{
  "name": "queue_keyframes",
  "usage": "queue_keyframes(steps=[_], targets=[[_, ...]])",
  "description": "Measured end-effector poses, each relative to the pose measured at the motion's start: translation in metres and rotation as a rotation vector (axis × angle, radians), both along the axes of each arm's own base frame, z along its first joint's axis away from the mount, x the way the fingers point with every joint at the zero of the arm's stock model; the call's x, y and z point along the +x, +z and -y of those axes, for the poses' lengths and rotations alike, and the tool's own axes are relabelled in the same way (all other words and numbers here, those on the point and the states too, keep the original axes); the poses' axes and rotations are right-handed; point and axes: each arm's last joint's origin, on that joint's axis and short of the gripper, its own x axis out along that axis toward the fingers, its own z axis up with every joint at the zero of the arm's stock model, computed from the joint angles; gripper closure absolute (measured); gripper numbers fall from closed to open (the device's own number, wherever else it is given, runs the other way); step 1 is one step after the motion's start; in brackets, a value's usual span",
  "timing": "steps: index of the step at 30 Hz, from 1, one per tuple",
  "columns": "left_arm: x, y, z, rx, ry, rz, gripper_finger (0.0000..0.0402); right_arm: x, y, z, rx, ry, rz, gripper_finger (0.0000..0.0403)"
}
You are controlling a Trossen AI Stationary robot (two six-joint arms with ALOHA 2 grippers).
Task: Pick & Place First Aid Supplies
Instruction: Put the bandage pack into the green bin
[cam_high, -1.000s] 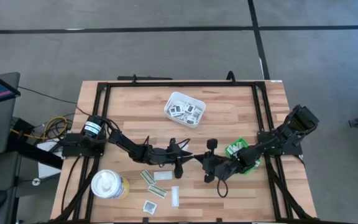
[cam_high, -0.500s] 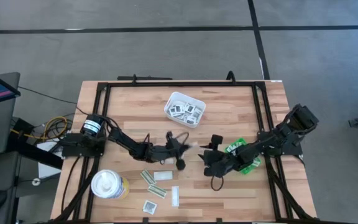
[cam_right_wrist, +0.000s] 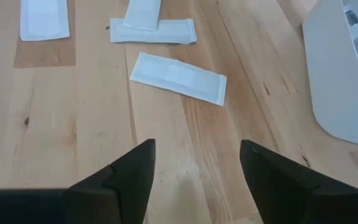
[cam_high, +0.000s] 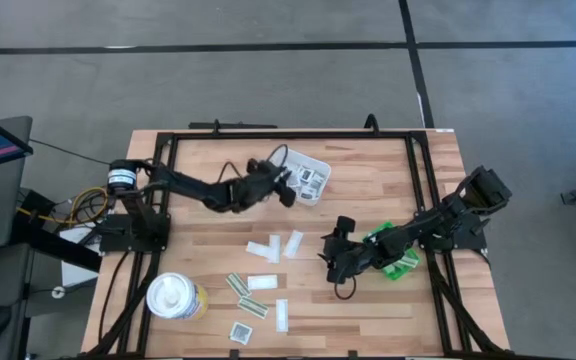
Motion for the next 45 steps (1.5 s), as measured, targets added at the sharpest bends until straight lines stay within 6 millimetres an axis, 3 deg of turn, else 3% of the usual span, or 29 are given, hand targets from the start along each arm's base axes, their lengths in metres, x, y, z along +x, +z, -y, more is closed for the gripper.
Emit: queue_keyframes(steps=[3, 7, 11, 16, 20, 27, 33, 37, 45], targets=[[-0.001, -0.002, -0.011, -0.067, -0.032, 0.031, 0.0274, 0.000, 0.000, -0.001, 0.000, 0.003, -0.001, 0.0181], [0.003, 0.009, 0.007, -0.107, -0.283, 0.096, 0.0263, 0.000, 0.000, -0.001, 0.020, 0.019, -0.009, 0.0188], [0.005, 0.007, 0.044, -0.155, -0.514, 0.061, 0.0273, 0.000, -0.001, -0.003, 0.043, 0.039, -0.017, 0.0195], [-0.003, -0.009, 0.107, -0.256, -0.682, -0.095, 0.0288, -0.002, -0.002, -0.004, 0.067, 0.022, -0.014, 0.0207], [-0.021, -0.022, 0.148, -0.380, -0.698, -0.227, 0.0293, -0.005, -0.005, -0.004, 0.067, 0.026, -0.019, 0.0216], [-0.050, -0.038, 0.188, -0.282, -0.666, -0.437, 0.0283, -0.005, -0.005, -0.005, 0.072, 0.028, -0.010, 0.0231], [-0.056, -0.038, 0.189, -0.139, -0.471, -0.409, 0.0259, -0.002, -0.003, -0.006, 0.088, 0.029, 0.026, 0.0240], [-0.053, -0.039, 0.182, -0.161, -0.398, -0.376, 0.0241, -0.002, -0.002, -0.006, 0.090, 0.029, 0.030, 0.0245], [-0.046, -0.071, 0.183, -0.148, -0.365, -0.462, 0.0233, -0.002, -0.002, -0.006, 0.089, 0.029, 0.031, 0.0253]])
